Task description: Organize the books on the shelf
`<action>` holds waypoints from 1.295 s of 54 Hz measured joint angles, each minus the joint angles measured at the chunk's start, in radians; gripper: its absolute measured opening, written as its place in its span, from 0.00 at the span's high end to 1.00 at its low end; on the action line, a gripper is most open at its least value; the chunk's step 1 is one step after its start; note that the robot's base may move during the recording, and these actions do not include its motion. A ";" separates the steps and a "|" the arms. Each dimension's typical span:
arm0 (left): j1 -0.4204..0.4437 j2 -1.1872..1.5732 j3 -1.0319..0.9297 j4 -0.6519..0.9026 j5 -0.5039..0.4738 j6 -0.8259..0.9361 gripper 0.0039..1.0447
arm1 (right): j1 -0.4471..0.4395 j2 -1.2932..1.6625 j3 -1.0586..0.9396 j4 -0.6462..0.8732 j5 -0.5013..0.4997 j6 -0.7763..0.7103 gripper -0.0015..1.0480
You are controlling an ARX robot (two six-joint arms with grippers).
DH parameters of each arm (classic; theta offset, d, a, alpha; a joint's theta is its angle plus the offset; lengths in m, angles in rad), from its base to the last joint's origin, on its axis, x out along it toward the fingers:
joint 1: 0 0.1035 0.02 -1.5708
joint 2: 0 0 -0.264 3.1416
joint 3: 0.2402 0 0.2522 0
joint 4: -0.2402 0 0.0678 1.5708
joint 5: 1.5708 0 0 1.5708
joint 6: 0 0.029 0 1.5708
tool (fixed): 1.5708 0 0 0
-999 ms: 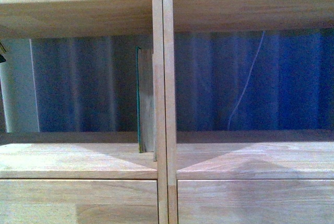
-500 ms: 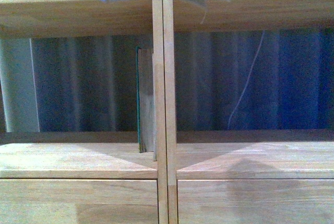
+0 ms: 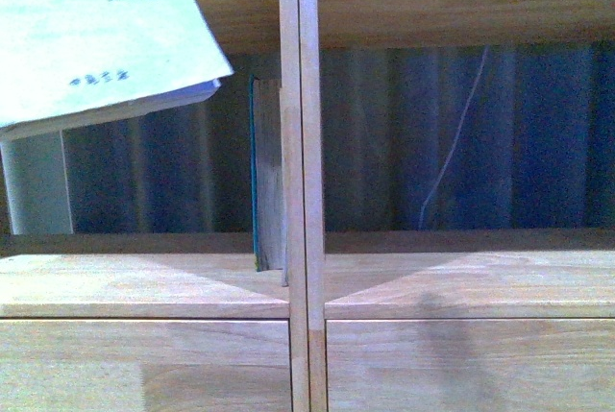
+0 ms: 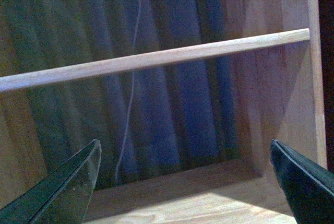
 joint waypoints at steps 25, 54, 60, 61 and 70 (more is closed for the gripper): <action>0.258 -0.039 -0.230 0.110 0.119 0.410 0.94 | -0.038 -0.153 -0.115 -0.134 -0.053 0.063 0.09; 0.151 0.209 -0.210 0.201 -0.102 0.579 0.94 | 0.072 -0.373 -0.323 -0.506 -0.225 -0.091 0.85; 0.104 0.262 -0.149 0.208 -0.171 0.600 0.94 | 0.092 -0.409 -0.367 -0.498 -0.216 -0.096 0.97; 0.094 0.273 -0.136 0.209 -0.183 0.605 0.94 | 0.092 -0.412 -0.370 -0.497 -0.215 -0.096 0.97; 0.012 0.360 -0.032 0.220 -0.276 0.618 0.94 | 0.093 -0.460 -0.423 -0.496 -0.216 -0.097 0.97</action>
